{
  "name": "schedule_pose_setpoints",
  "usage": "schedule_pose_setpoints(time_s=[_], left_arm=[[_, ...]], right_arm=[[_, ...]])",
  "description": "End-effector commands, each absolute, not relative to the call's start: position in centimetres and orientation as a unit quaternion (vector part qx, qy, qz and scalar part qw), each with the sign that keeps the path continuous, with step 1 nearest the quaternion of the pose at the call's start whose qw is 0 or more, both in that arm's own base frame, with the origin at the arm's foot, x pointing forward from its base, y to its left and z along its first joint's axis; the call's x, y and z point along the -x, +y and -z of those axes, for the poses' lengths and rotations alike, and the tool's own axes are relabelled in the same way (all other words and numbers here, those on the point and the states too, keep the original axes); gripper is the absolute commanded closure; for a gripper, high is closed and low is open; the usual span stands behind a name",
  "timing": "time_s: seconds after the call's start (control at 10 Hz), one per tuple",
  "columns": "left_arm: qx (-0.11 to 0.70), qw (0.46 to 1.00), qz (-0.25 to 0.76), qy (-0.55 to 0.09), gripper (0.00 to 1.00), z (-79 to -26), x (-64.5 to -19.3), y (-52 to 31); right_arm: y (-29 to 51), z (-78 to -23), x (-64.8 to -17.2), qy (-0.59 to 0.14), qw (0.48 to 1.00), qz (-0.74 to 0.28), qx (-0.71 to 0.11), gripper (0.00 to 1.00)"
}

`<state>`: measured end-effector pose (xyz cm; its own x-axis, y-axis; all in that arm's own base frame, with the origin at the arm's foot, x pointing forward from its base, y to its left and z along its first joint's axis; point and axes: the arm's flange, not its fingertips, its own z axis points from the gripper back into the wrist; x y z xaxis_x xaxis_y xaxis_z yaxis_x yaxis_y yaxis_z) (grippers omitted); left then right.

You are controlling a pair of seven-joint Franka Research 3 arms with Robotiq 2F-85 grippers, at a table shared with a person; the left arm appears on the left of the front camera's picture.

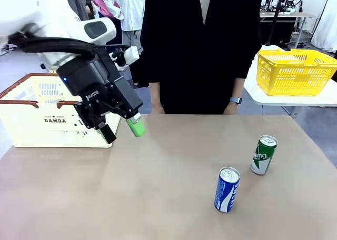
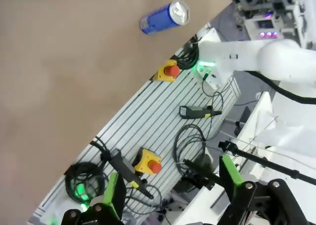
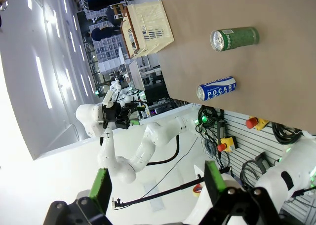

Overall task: Place the drinks into the Shopping basket.
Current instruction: Pick up one drink and place it into the Shopping basket.

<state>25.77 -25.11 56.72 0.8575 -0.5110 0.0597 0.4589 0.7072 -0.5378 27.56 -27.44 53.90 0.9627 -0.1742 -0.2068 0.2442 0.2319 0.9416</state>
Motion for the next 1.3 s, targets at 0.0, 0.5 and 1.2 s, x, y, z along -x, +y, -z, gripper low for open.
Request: schedule_pose_setpoints(time_s=[0.0, 0.5, 1.2], left_arm=[[0.271, 0.921, 0.276, 0.038, 0.0, -58.6, -24.2, -24.1], [0.198, 0.956, 0.203, 0.076, 0.0, -60.3, -25.4, -35.1], [0.049, 0.997, 0.056, 0.025, 0.0, -50.8, -25.3, -55.5]], right_arm=[[-27.3, -54.3, -27.5, 0.032, 0.782, 0.136, -0.607, 0.0], [-27.3, -54.3, -27.5, 0.032, 0.782, 0.136, -0.607, 0.0], [-27.3, -54.3, -27.5, 0.032, 0.782, 0.136, -0.607, 0.0]])
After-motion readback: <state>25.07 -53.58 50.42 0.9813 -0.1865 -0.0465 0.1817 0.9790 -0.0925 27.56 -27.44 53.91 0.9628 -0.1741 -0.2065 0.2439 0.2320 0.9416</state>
